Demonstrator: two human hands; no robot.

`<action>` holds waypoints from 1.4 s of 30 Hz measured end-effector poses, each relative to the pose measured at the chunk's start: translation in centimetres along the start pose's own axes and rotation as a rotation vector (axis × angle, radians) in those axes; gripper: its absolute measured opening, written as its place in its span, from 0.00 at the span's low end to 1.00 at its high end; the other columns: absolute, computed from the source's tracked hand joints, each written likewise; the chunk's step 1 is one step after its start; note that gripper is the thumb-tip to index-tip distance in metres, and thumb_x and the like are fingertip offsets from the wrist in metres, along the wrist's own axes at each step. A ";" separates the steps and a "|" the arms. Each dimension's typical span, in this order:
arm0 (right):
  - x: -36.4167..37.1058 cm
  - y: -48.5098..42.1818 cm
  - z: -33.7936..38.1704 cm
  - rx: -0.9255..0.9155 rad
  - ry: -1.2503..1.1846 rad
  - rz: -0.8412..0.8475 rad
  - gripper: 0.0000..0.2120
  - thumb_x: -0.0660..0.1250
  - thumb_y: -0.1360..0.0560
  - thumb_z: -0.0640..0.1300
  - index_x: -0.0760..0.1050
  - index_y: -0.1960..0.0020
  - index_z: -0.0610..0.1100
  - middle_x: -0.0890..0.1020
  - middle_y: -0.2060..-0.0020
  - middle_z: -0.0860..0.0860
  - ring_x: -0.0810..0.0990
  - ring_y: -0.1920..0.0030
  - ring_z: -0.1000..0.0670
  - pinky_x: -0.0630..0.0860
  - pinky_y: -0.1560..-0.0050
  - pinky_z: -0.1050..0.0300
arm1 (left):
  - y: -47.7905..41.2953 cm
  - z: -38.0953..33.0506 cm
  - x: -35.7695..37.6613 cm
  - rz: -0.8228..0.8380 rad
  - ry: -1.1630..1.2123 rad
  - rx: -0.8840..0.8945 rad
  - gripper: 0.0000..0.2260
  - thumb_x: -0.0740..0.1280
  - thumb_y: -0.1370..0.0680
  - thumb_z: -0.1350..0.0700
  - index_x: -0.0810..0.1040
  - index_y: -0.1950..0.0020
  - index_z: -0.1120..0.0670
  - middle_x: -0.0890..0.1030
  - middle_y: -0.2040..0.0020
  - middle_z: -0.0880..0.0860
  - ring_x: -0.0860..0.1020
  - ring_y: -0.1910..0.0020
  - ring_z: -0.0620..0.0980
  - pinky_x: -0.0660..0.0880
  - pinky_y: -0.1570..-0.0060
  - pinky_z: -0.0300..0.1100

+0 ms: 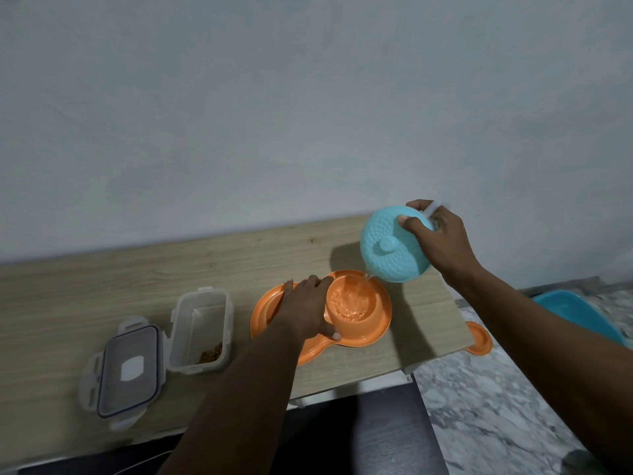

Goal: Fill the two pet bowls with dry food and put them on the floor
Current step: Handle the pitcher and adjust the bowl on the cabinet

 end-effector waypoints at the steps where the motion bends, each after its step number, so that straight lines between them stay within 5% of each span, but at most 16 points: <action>1: 0.2 0.0 -0.6 0.032 -0.043 0.000 0.12 0.72 0.28 0.54 0.80 0.47 0.51 0.84 0.49 0.51 0.84 0.49 0.48 0.83 0.53 0.46 | 0.0 0.0 0.0 0.000 0.001 -0.001 0.53 0.79 0.38 0.38 0.52 0.21 0.46 0.64 0.24 0.53 0.60 0.23 0.56 0.45 0.24 0.61; 4: 0.5 0.0 -2.7 0.149 -0.162 -0.018 0.08 0.72 0.26 0.49 0.81 0.48 0.50 0.85 0.50 0.48 0.84 0.49 0.46 0.82 0.56 0.49 | -0.1 0.1 0.1 0.001 -0.002 -0.009 0.53 0.79 0.38 0.38 0.52 0.21 0.45 0.64 0.24 0.53 0.60 0.23 0.56 0.45 0.24 0.62; 17: 2.6 -2.3 -8.7 0.497 -0.527 -0.090 0.24 0.74 0.33 0.55 0.80 0.41 0.46 0.86 0.45 0.45 0.84 0.45 0.41 0.79 0.41 0.43 | -0.2 0.0 -0.1 0.006 0.005 0.013 0.52 0.79 0.37 0.38 0.53 0.21 0.46 0.64 0.24 0.52 0.61 0.23 0.55 0.44 0.25 0.62; 27: 4.7 -5.0 -8.4 0.517 -0.558 -0.088 0.28 0.72 0.31 0.61 0.75 0.36 0.48 0.84 0.45 0.47 0.84 0.47 0.45 0.81 0.51 0.50 | -0.3 0.2 0.2 0.000 0.023 0.019 0.52 0.79 0.38 0.38 0.53 0.21 0.45 0.64 0.24 0.52 0.61 0.24 0.55 0.44 0.25 0.62; 29: 4.5 -4.8 -8.3 0.510 -0.512 -0.073 0.27 0.68 0.27 0.65 0.75 0.36 0.48 0.83 0.46 0.50 0.82 0.47 0.48 0.78 0.52 0.53 | -0.4 0.2 0.2 0.001 0.028 0.017 0.53 0.79 0.38 0.38 0.53 0.21 0.45 0.65 0.24 0.52 0.61 0.24 0.55 0.44 0.25 0.62; 33: 1.7 -2.6 -9.8 0.495 -0.255 -0.256 0.35 0.53 0.25 0.73 0.75 0.33 0.49 0.80 0.42 0.52 0.78 0.41 0.47 0.75 0.37 0.46 | -0.4 0.3 0.1 -0.001 0.042 0.049 0.54 0.78 0.39 0.36 0.52 0.21 0.45 0.63 0.24 0.53 0.60 0.23 0.56 0.43 0.25 0.62; 36: -0.2 0.5 -10.4 0.399 0.075 -0.361 0.29 0.52 0.21 0.65 0.78 0.41 0.44 0.82 0.44 0.43 0.79 0.42 0.40 0.74 0.38 0.43 | 0.1 0.6 -0.1 -0.006 0.100 0.049 0.58 0.74 0.40 0.28 0.47 0.20 0.45 0.57 0.20 0.53 0.51 0.20 0.59 0.44 0.23 0.61; 39: 2.1 3.5 -11.6 0.329 0.254 -0.176 0.17 0.59 0.19 0.55 0.77 0.46 0.43 0.82 0.50 0.46 0.79 0.46 0.41 0.72 0.47 0.50 | 1.3 1.5 -1.2 -0.120 0.144 -0.057 0.59 0.64 0.41 0.20 0.44 0.20 0.46 0.53 0.19 0.52 0.45 0.20 0.58 0.46 0.23 0.61; 42: 5.3 5.3 -13.0 0.303 0.321 0.027 0.21 0.62 0.23 0.63 0.75 0.42 0.48 0.81 0.45 0.47 0.79 0.44 0.44 0.75 0.44 0.46 | 3.2 3.7 -1.4 -0.185 0.111 -0.206 0.59 0.56 0.41 0.16 0.45 0.19 0.48 0.50 0.19 0.56 0.43 0.20 0.61 0.45 0.24 0.62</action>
Point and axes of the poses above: each hand's wrist, its own y-axis away from the middle knuckle, its own x-axis out of the palm, z = x × y, the point moved 10 cm from there along -y, towards the middle knuckle
